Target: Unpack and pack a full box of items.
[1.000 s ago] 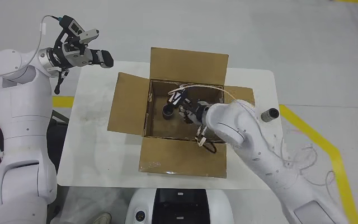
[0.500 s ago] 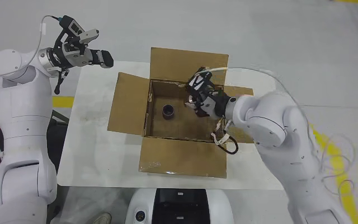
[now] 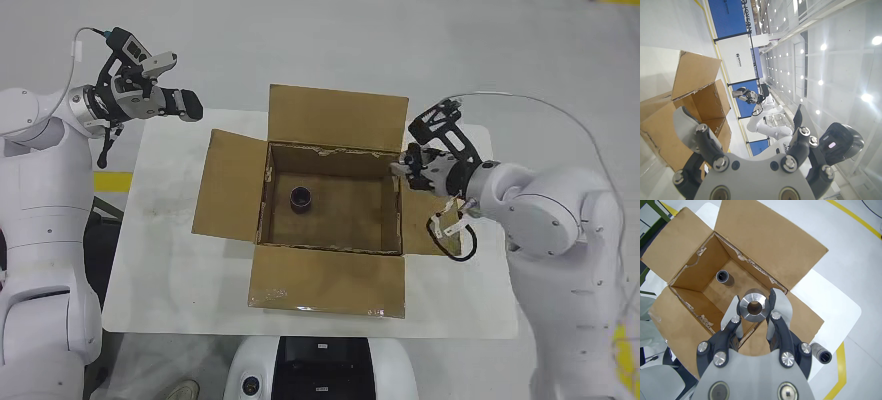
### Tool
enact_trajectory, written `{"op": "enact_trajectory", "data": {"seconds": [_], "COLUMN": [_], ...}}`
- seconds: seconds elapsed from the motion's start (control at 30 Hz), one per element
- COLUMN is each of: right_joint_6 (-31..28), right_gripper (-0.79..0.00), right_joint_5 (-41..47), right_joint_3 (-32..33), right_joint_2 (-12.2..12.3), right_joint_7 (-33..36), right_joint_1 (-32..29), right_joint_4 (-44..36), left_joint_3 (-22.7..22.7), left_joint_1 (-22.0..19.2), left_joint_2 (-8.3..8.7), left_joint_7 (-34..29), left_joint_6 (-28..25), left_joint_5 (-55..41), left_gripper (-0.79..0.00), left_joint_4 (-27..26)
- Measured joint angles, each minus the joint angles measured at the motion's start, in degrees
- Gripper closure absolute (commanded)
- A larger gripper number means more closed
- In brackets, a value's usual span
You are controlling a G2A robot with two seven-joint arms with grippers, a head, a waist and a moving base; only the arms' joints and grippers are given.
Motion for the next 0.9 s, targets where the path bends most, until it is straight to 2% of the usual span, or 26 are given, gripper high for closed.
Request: {"op": "enact_trajectory", "data": {"seconds": [0.3, 0.6, 0.9], "right_joint_6": [0.9, 2.1, 3.1], "right_gripper": [0.0, 0.0, 0.0], "right_joint_5": [0.6, -2.0, -5.7], "right_joint_3": [10.0, 19.0, 22.7], "right_joint_2": [1.7, 3.1, 3.9], "right_joint_7": [1.6, 0.9, -2.3], "right_joint_1": [-7.2, -11.6, -17.8], "right_joint_4": [-2.0, -2.2, -2.1], "left_joint_3": [0.0, 0.0, 0.0], "left_joint_1": [0.0, 0.0, 0.0], "left_joint_2": [0.0, 0.0, 0.0], "left_joint_7": [0.0, 0.0, 0.0], "left_joint_6": [0.0, 0.0, 0.0], "left_joint_5": [0.0, 0.0, 0.0], "left_gripper": [-0.785, -0.785, -0.785], "left_joint_4": [0.0, 0.0, 0.0]}}
